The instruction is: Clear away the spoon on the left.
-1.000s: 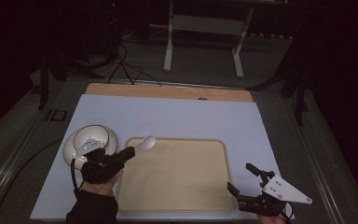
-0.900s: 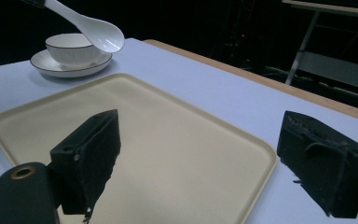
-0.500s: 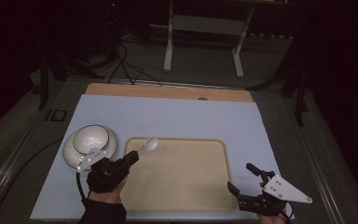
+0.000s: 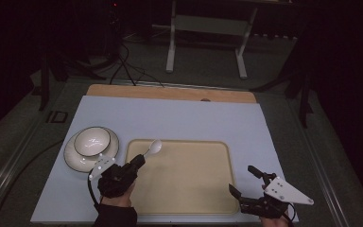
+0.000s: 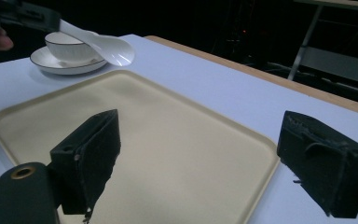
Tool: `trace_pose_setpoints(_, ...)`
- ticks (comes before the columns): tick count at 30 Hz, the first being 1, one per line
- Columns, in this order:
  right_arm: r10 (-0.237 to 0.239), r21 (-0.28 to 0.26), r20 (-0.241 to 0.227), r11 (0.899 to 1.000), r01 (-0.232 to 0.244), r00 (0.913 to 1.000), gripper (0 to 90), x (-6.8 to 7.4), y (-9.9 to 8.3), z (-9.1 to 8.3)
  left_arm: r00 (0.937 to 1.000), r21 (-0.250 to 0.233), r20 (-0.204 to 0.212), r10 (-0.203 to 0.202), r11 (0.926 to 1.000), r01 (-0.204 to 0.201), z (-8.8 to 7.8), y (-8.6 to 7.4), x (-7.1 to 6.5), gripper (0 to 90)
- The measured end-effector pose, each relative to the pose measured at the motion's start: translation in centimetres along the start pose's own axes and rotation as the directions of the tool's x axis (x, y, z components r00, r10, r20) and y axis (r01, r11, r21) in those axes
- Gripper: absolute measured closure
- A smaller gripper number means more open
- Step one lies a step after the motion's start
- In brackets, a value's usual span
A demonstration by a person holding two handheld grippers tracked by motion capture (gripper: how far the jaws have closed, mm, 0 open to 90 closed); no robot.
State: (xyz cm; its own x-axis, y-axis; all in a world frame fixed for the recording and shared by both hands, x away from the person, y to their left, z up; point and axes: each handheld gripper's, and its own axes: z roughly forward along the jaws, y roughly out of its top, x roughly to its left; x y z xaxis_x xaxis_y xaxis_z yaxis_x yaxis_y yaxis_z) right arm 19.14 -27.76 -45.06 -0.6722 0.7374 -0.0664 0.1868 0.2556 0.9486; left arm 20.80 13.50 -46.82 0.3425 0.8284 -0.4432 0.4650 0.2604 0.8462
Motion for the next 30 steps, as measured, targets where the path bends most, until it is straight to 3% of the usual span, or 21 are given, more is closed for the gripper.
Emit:
trace_pose_setpoints(2,0.001,0.001,0.000,1.000,-0.001,1.0000,13.4,0.0,0.0,0.0,0.9999,-0.014,0.001,-0.014,0.9998,0.014,0.1,-0.4,0.2,85.6)
trace_pose_setpoints(8,0.003,-0.002,-0.001,1.000,-0.003,1.0000,13.4,-0.1,0.0,0.0,0.9996,-0.027,-0.029,-0.001,0.9996,0.000,0.7,-1.6,0.3,85.6)
trace_pose_setpoints(15,-0.005,0.004,0.002,1.000,0.005,1.0000,13.4,0.0,0.0,0.2,0.9973,0.019,-0.073,0.009,0.9998,-0.008,1.8,-3.1,0.8,85.6)
trace_pose_setpoints(19,0.000,0.005,0.004,1.000,0.000,1.0000,13.4,0.0,-0.1,0.2,0.9955,0.019,-0.094,-0.013,0.9997,0.015,1.8,-3.4,1.1,85.6)
trace_pose_setpoints(21,0.000,0.008,0.004,1.000,0.000,1.0000,13.4,0.0,-0.1,0.2,0.9935,0.032,-0.114,0.001,0.9995,0.003,1.9,-3.5,1.1,85.6)
trace_pose_setpoints(27,-0.002,0.005,0.006,1.000,0.002,1.0000,13.4,0.0,-0.1,0.2,0.9930,0.053,-0.115,-0.026,0.9981,0.032,2.0,-4.1,1.5,85.5)
trace_pose_setpoints(30,-0.002,0.005,0.007,1.000,0.002,1.0000,13.4,0.0,-0.1,0.2,0.9932,0.063,-0.115,-0.018,0.9977,0.025,2.1,-4.3,1.3,85.3)
